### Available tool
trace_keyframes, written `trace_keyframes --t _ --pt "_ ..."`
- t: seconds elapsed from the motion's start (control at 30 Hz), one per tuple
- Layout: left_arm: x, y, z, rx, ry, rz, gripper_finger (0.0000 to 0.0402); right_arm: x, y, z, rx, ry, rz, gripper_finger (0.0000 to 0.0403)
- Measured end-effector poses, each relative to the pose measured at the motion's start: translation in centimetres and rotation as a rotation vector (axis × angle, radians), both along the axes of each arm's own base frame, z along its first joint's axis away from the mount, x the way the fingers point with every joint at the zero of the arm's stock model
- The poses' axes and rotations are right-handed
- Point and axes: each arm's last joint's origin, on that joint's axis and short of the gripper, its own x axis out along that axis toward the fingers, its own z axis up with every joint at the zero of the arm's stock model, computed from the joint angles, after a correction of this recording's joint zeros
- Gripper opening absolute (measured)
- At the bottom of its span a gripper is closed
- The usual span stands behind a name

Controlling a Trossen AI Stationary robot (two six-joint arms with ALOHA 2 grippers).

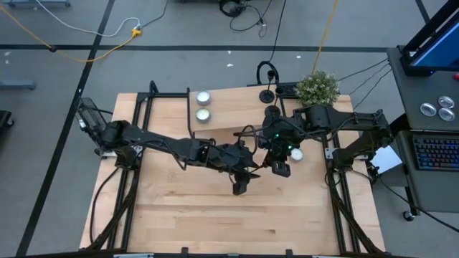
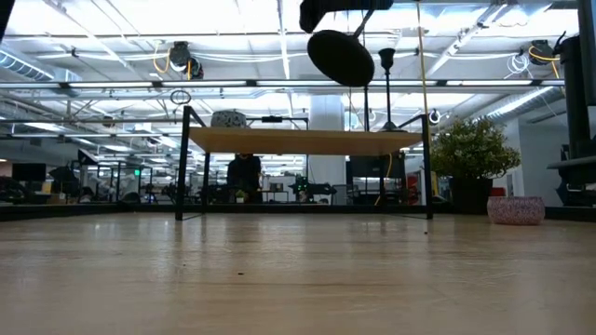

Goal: Pick & Place candle stick holders
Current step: Put the black candle holder on the shelf

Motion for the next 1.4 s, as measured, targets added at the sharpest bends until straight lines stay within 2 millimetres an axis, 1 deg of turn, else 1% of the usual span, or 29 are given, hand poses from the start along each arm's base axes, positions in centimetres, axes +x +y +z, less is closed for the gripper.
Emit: trace_keyframes --t 0.07,0.33,0.43,0.53,0.63,0.73,0.8,0.97,1.13,1.2,1.4 --pt "0.32 0.0 -0.13 -0.001 -0.019 0.008 0.0163 0.0 0.01 0.01 0.003 -0.001 0.003 0.001" --pt "0.5 0.63 -0.22 -0.049 -0.014 0.049 0.0163 -0.06 0.07 0.03 0.018 0.001 0.019 0.001" --pt "0.5 0.62 -0.23 -0.066 -0.012 0.058 0.0152 -0.09 0.06 0.0 0.014 0.003 0.026 0.001" --pt "0.5 0.6 -0.23 -0.077 -0.011 0.054 0.0124 -0.11 0.06 -0.01 0.012 0.004 0.028 0.001" --pt "0.53 0.6 -0.17 -0.103 -0.013 0.048 0.0083 -0.1 0.06 -0.01 0.01 0.002 0.031 0.001" --pt "0.61 0.7 -0.05 -0.128 -0.025 0.055 0.0032 -0.11 0.05 -0.01 0.007 0.002 0.031 0.001" --pt "0.63 0.77 -0.02 -0.121 -0.028 0.048 0.0015 -0.12 0.06 0.0 0.01 0.001 0.036 0.001" --pt "0.64 0.89 -0.02 -0.152 -0.024 0.059 0.0017 -0.12 0.06 0.0 0.008 0.0 0.038 0.0011" --pt "0.64 0.88 0.0 -0.199 -0.019 0.071 0.0014 -0.1 0.01 -0.02 -0.007 -0.001 0.028 0.0046" --pt "0.64 0.9 -0.01 -0.2 -0.018 0.073 0.0014 -0.1 0.0 -0.02 -0.007 -0.001 0.027 0.0052" --pt "0.64 0.91 -0.02 -0.2 -0.017 0.074 0.0014 -0.01 0.02 0.03 -0.002 -0.011 0.028 0.004"
